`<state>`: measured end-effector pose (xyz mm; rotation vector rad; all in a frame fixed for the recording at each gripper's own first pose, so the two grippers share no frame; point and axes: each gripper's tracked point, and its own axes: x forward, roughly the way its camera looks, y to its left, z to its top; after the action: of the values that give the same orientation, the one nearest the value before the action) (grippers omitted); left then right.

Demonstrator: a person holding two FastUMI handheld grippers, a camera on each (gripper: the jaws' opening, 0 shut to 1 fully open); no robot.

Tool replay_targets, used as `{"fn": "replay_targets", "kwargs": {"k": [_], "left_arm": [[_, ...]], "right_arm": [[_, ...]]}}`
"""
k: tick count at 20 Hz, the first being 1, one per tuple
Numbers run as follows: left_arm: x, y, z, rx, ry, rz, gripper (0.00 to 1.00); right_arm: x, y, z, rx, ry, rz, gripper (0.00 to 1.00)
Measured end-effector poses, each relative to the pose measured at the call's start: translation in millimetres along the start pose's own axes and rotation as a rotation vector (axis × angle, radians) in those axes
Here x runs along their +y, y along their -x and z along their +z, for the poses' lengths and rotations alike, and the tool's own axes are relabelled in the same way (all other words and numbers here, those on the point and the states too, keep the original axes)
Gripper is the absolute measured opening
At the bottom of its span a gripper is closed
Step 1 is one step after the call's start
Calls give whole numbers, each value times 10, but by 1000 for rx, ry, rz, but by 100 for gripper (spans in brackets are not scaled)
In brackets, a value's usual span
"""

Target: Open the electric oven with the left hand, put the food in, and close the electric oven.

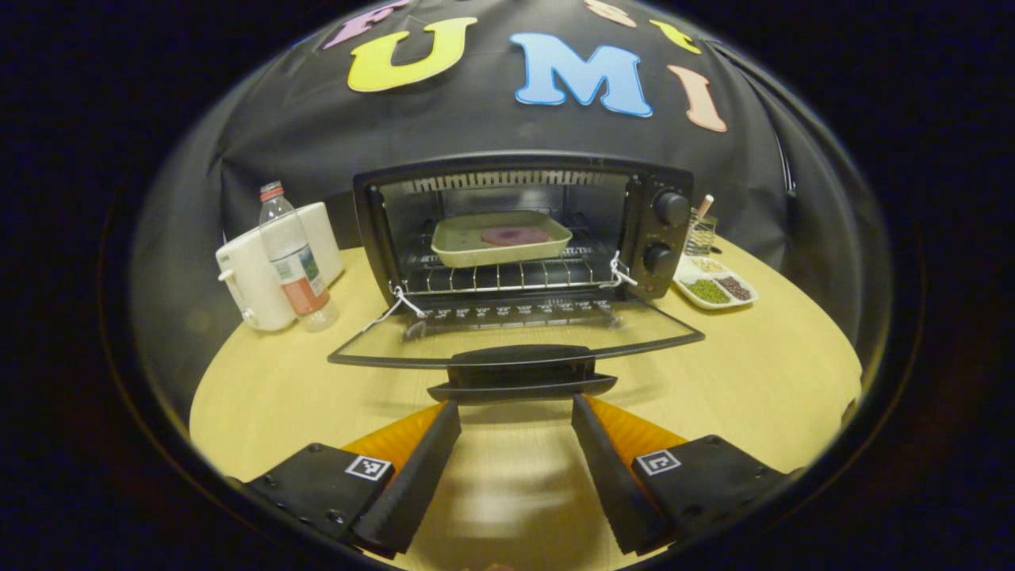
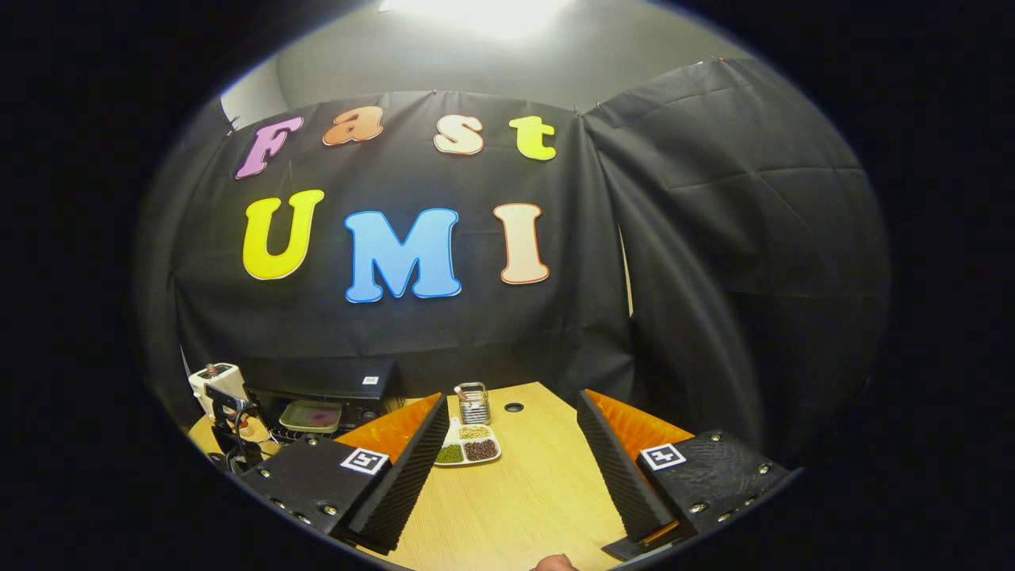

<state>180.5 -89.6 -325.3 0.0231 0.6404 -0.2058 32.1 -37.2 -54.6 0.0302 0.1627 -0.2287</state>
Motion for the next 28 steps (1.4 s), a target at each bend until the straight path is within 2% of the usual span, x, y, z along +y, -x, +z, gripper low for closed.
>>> {"fn": "replay_targets", "kwargs": {"k": [1,4,6,7,9,10,20,24,28], "left_arm": [[1,15,69,-12,1,1,92],[7,40,230,-22,1,4,100],[4,39,373,-42,8,4,100],[11,44,459,-60,10,4,96],[22,51,606,-89,12,6,96],[12,89,659,-100,9,8,100],[83,-129,1529,-238,-18,-26,96],[17,267,1877,-348,-27,-53,100],[-111,957,2132,-462,-24,-25,100]], "right_arm": [[38,-15,1,1,-5,7,100],[84,-51,-20,5,-9,20,100],[108,-83,-11,3,-8,24,100],[114,-98,-2,3,-8,25,100],[123,-110,-9,4,-6,25,100],[132,-128,-19,6,-6,24,99],[229,-249,-10,2,-29,19,99],[235,-272,68,-28,-38,34,100],[160,-211,165,-56,-55,97,100]]}}
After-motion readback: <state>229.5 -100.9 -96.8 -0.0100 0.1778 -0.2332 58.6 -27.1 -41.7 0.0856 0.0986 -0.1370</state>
